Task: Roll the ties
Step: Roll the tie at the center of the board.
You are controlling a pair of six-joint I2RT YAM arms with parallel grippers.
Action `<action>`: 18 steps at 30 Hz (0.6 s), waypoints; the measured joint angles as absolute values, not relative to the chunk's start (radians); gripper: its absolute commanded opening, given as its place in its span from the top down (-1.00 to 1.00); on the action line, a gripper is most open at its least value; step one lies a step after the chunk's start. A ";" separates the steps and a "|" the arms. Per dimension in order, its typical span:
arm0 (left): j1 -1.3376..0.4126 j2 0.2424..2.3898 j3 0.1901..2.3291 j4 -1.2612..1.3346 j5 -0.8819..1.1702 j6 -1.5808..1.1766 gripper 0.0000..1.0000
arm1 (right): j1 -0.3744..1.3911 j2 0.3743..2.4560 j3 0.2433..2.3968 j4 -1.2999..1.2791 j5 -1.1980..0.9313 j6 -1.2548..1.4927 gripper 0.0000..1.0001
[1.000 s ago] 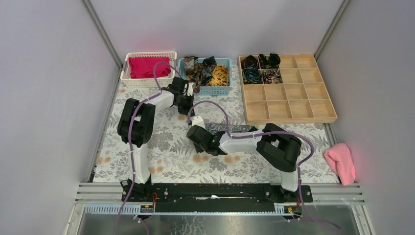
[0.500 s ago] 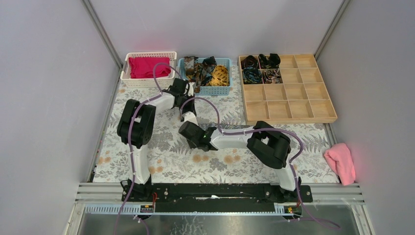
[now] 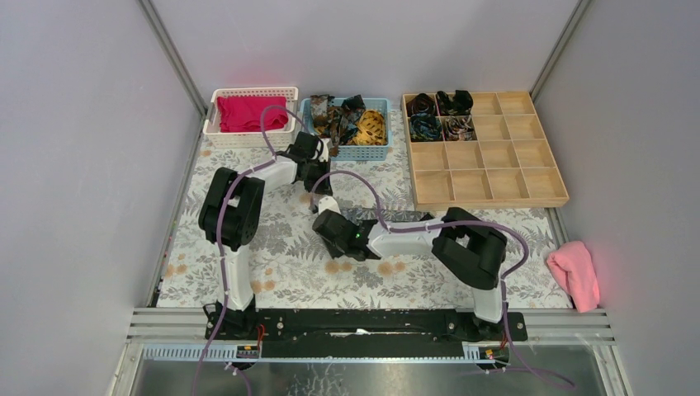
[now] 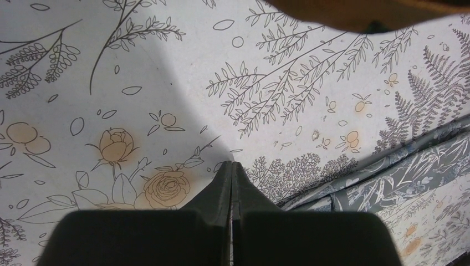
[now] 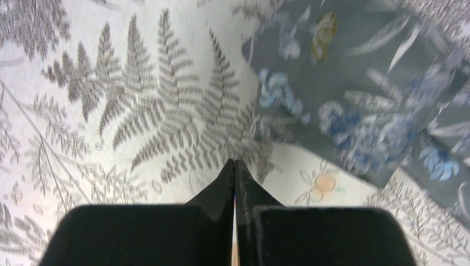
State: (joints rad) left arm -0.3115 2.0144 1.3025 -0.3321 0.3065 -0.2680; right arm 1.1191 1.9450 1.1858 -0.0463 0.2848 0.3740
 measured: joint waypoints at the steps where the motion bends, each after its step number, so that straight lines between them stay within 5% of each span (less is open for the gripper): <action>1: -0.312 2.015 1.304 -0.333 0.305 -0.268 1.00 | 1.124 1.934 1.170 -0.047 0.284 0.375 1.00; 9: -0.314 2.026 1.316 -0.333 0.304 -0.276 1.00 | 1.144 1.909 1.119 -0.013 0.302 0.390 1.00; 18: -0.314 2.026 1.309 -0.327 0.304 -0.284 1.00 | 1.139 2.059 1.330 -0.090 0.456 0.352 1.00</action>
